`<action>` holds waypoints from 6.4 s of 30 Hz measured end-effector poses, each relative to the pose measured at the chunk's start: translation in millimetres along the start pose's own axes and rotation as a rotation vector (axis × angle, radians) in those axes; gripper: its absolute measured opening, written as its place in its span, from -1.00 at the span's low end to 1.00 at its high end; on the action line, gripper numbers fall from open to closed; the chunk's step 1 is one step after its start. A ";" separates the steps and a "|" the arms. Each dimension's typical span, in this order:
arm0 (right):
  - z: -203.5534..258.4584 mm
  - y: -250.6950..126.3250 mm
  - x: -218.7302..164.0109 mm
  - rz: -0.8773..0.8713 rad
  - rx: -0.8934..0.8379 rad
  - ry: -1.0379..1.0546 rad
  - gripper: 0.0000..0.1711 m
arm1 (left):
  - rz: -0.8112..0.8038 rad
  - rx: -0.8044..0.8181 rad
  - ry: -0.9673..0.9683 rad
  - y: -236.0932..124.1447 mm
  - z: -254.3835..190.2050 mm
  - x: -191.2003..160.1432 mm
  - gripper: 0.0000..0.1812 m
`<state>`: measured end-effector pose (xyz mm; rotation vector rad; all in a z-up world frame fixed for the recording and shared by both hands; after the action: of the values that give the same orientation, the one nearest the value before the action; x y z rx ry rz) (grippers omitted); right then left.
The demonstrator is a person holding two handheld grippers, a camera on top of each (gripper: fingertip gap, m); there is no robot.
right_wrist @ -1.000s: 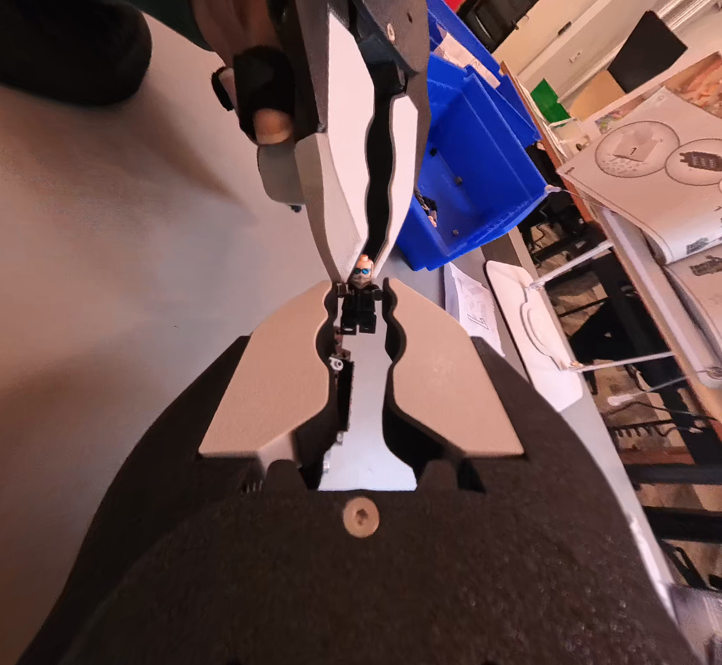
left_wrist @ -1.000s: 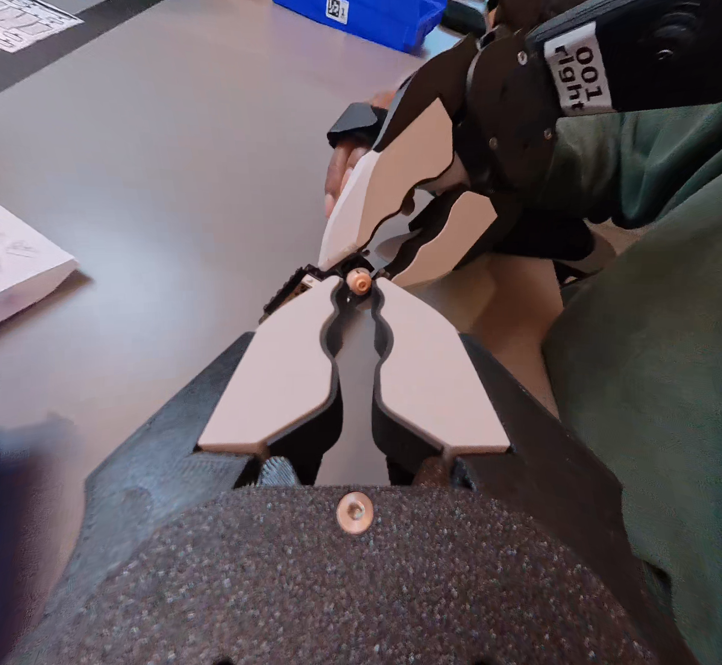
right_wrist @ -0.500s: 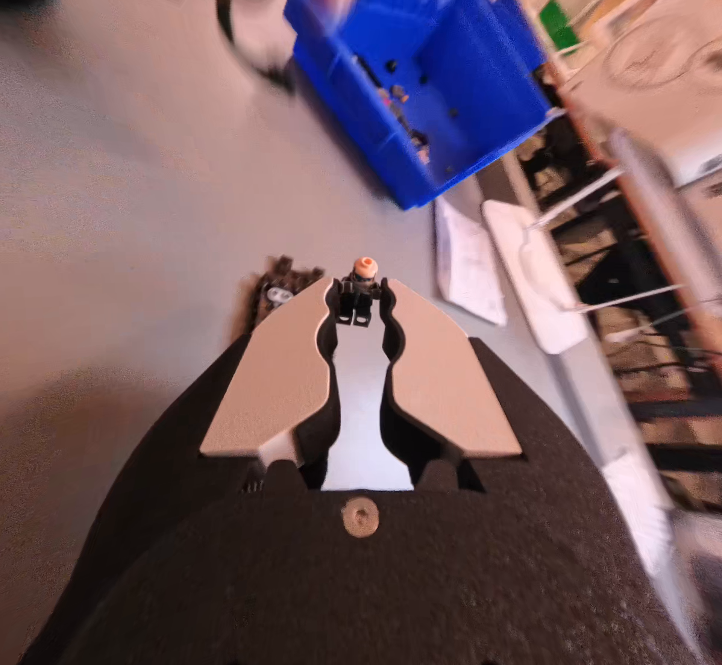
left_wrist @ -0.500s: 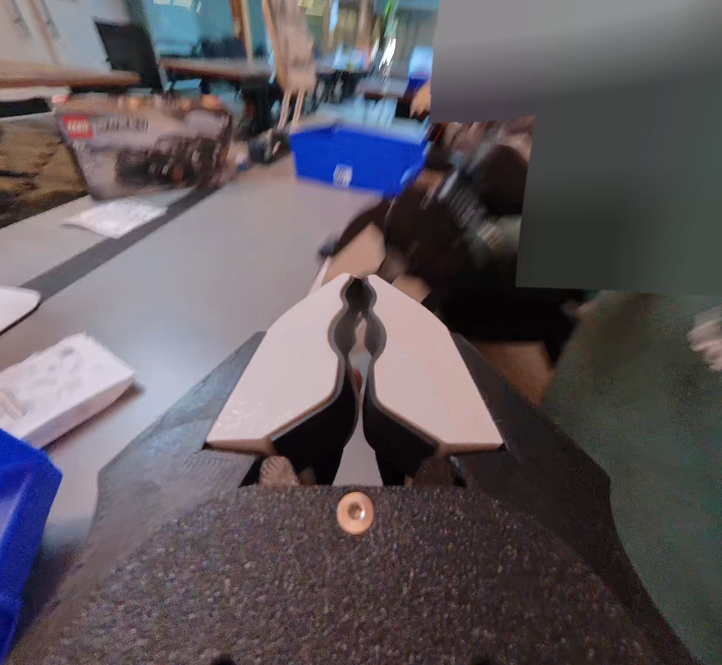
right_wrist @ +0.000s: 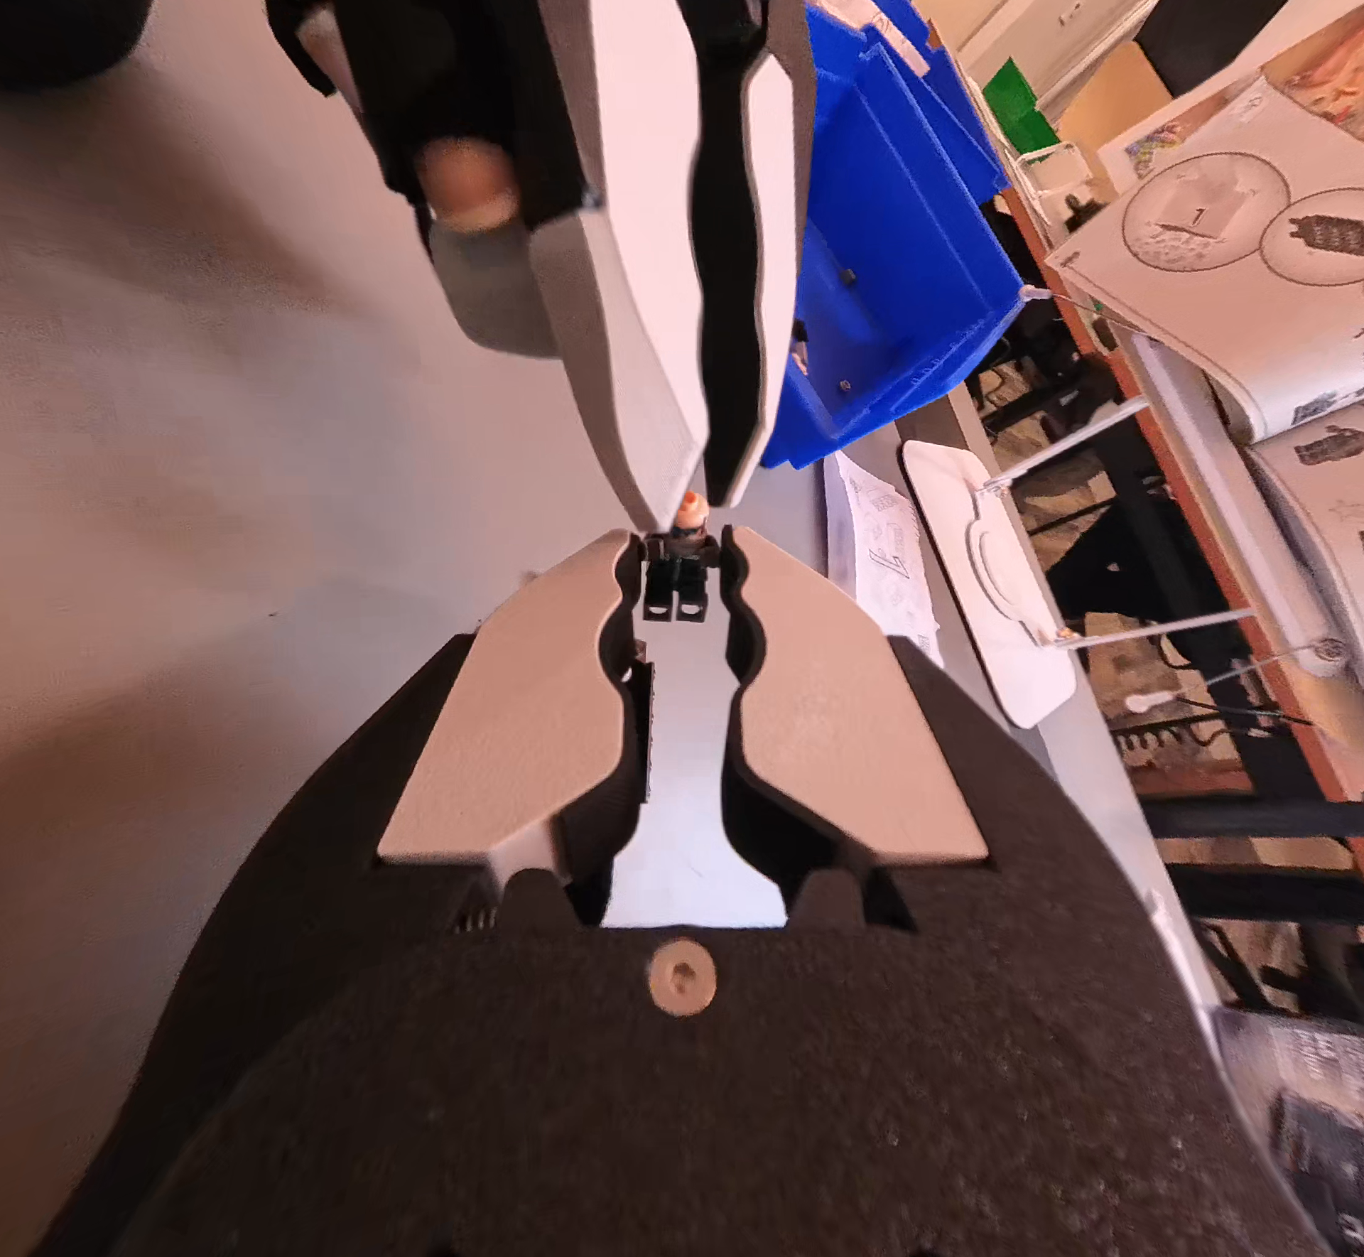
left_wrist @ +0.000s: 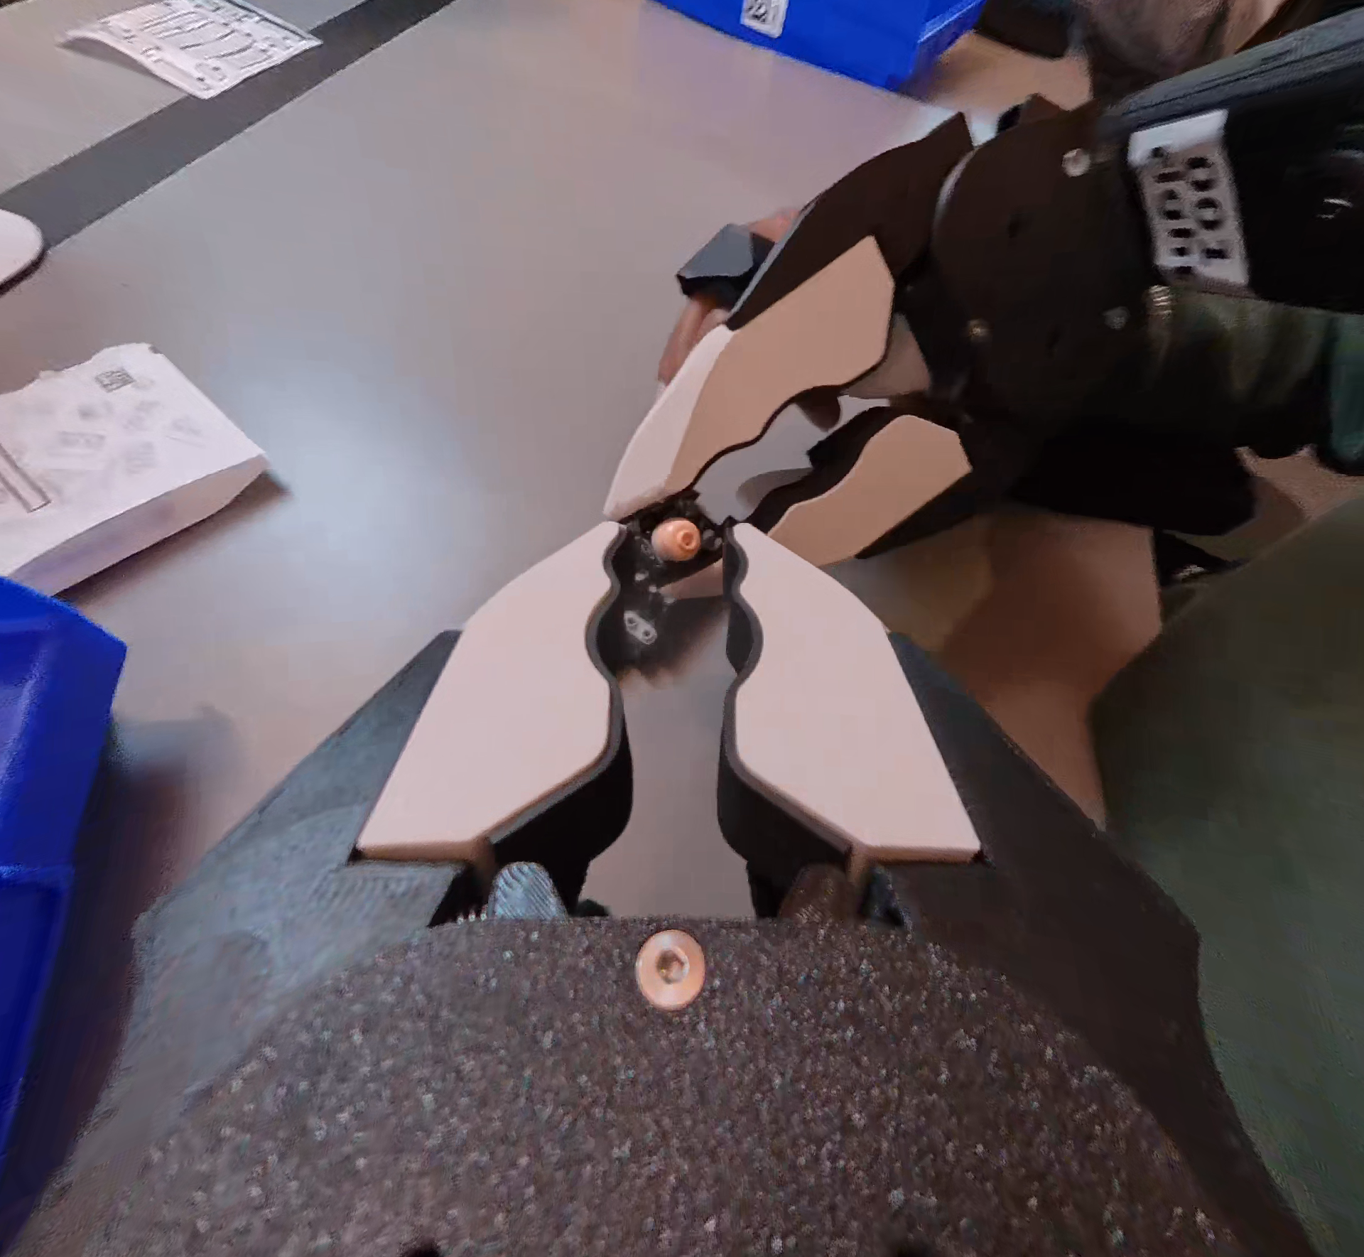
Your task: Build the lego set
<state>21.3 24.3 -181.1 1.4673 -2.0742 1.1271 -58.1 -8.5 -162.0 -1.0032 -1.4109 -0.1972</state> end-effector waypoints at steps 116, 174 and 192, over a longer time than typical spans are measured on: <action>-27.7 -22.0 -14.5 -0.310 0.375 0.749 -0.63 | -0.282 -0.361 -0.377 2.0 9.2 -4.9 -0.95; -22.8 -23.5 -10.1 -0.167 0.221 0.492 -0.75 | -0.150 0.003 0.159 5.0 -5.9 0.9 -0.86; -10.3 -30.2 -7.4 -0.235 0.404 0.453 -0.89 | -0.112 -0.129 0.251 1.7 -19.2 -4.6 -0.87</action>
<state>50.0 32.6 -167.7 1.4065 -1.3871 1.6609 -44.1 -22.5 -163.8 -0.9682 -1.2366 -0.4852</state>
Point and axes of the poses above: each gripper's, where its closed fingertips meet, y out along the fingers, x out of its top, z = x × y across the jaws, the point moved 6 cm from there along -y, back along the fingers
